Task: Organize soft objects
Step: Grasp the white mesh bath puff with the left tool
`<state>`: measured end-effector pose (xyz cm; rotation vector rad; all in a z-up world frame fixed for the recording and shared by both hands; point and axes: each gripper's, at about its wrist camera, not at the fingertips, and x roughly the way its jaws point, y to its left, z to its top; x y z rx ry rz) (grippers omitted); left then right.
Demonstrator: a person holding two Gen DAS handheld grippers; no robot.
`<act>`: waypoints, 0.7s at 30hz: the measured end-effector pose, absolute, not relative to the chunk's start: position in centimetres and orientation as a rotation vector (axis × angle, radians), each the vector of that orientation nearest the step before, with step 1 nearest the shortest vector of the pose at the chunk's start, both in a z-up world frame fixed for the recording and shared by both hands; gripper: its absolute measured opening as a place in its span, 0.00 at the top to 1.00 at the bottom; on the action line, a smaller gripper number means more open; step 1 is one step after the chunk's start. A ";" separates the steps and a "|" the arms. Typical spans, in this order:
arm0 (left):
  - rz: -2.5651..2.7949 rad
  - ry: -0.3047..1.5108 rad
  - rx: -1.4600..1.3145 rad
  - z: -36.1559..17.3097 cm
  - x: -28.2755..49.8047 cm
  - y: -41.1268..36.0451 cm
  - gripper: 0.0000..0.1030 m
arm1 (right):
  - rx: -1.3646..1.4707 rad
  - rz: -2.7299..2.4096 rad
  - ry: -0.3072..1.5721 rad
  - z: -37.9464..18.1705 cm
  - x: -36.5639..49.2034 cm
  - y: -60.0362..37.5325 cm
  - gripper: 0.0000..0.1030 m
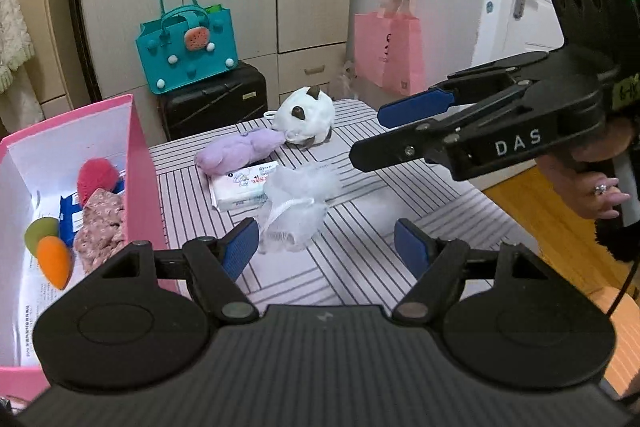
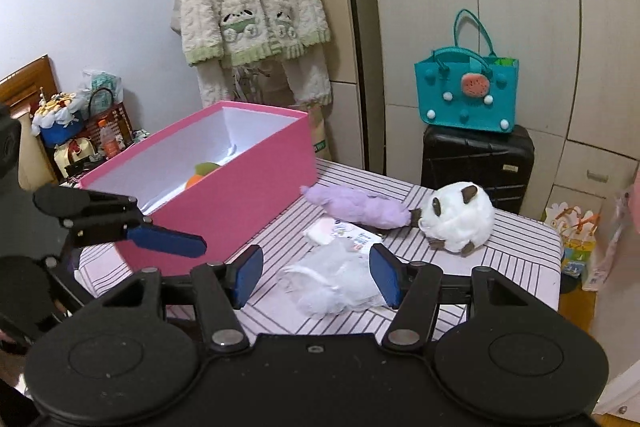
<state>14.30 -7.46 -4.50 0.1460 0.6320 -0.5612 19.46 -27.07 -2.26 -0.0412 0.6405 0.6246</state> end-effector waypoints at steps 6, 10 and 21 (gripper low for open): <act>-0.518 0.618 0.112 -5.7 16.5 -9.2 0.28 | -0.012 0.633 0.673 -3.4 21.6 -27.6 0.38; -0.465 0.597 0.129 -7.3 17.9 -10.9 0.28 | 0.009 0.646 0.690 -4.1 22.9 -27.7 0.38; -0.377 0.663 0.054 -10.4 22.3 -12.4 0.28 | 0.058 0.673 0.762 -6.7 27.3 -27.8 0.38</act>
